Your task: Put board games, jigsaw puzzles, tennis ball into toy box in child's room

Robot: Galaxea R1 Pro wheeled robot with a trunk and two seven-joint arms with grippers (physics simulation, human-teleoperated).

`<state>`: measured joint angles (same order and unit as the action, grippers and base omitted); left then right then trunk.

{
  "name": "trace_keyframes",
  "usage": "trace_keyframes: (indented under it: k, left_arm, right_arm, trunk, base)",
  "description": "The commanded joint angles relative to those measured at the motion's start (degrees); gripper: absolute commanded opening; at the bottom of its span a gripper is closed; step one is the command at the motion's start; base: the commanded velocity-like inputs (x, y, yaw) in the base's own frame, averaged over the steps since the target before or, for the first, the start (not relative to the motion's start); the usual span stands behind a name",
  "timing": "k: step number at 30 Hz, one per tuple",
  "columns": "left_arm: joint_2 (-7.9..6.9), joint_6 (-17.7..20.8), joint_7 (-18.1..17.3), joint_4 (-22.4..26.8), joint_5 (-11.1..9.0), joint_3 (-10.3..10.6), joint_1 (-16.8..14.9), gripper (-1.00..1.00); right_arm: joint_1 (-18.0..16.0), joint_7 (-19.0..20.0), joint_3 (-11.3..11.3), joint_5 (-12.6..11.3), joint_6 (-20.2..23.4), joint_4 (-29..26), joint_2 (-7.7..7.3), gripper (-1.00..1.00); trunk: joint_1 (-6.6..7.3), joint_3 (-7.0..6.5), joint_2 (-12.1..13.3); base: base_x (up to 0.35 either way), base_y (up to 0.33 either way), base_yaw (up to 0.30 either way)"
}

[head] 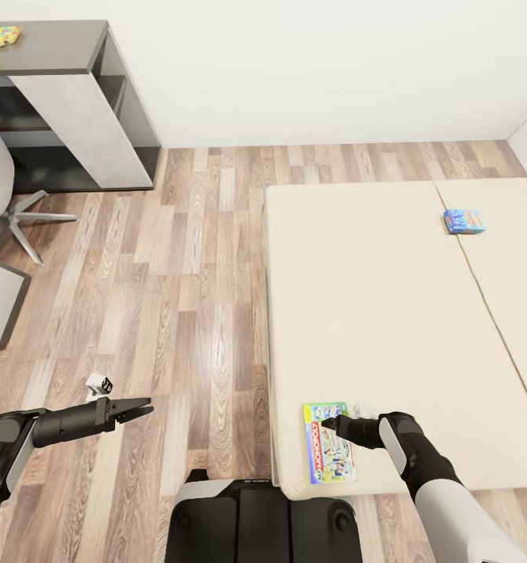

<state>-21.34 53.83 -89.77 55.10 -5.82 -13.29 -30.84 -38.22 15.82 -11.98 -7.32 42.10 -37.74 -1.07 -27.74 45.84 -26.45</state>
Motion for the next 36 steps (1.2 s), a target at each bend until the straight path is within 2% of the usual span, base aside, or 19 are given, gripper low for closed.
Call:
trace_keyframes:
  k: [1,36]
  left_arm:
    - [-0.02,0.6,-0.2,0.0,0.0,0.0,0.0,1.00]
    - [-0.02,0.7,-0.2,0.0,0.0,0.0,0.0,1.00]
  right_arm:
    - [0.0,0.0,-0.2,-0.3,0.4,-0.1,0.02,1.00]
    - [0.0,0.0,-0.2,-0.3,0.4,-0.1,0.02,1.00]
  trunk:
    - [-0.02,0.06,-0.1]
    - [-0.02,0.06,-0.1]
  base:
    - [-0.059,0.078,0.000]
    - [-0.004,0.046,0.000]
